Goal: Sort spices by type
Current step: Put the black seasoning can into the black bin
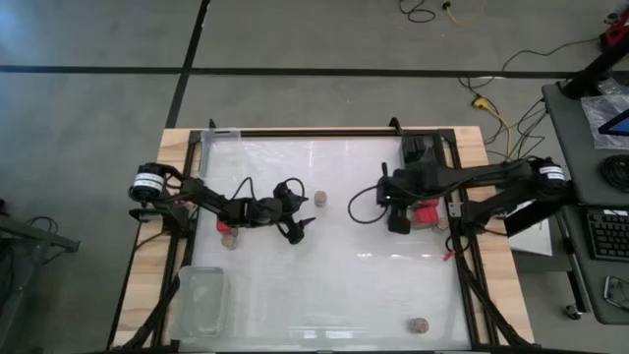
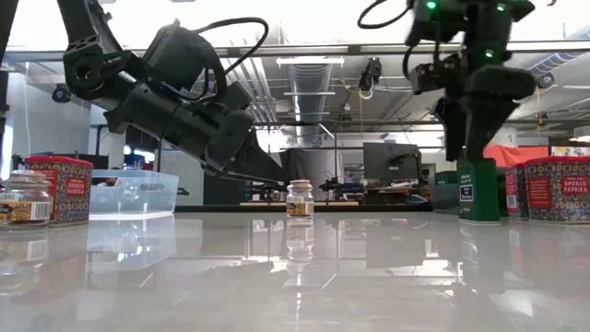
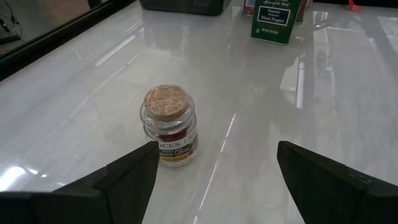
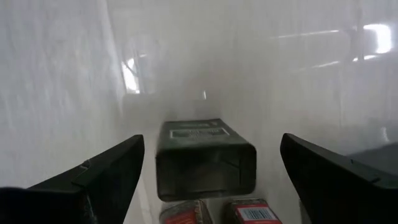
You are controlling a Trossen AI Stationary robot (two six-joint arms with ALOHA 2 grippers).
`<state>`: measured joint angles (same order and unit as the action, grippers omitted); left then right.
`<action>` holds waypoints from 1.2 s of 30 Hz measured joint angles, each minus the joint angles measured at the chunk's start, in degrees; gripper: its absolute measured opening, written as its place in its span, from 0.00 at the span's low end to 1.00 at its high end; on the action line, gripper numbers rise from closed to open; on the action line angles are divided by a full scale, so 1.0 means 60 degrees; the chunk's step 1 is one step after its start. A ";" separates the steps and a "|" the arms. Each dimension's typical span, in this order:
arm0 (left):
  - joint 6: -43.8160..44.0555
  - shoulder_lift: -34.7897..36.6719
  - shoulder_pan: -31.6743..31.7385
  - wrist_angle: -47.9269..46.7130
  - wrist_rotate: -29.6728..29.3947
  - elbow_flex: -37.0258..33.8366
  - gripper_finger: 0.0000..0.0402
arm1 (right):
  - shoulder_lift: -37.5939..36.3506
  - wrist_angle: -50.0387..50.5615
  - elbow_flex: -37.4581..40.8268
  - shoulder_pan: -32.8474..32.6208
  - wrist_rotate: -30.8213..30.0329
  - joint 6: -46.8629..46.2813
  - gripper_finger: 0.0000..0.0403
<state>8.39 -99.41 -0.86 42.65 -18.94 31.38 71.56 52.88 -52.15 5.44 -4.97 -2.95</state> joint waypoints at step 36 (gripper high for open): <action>0.0072 0.0003 0.0000 -0.0204 0.0003 0.0000 0.77 | 0.0427 0.1016 -0.0343 0.0031 0.0340 0.0081 0.91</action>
<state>8.82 -99.39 -0.86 41.43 -18.92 31.38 74.13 58.98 -54.21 5.63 -2.93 -2.47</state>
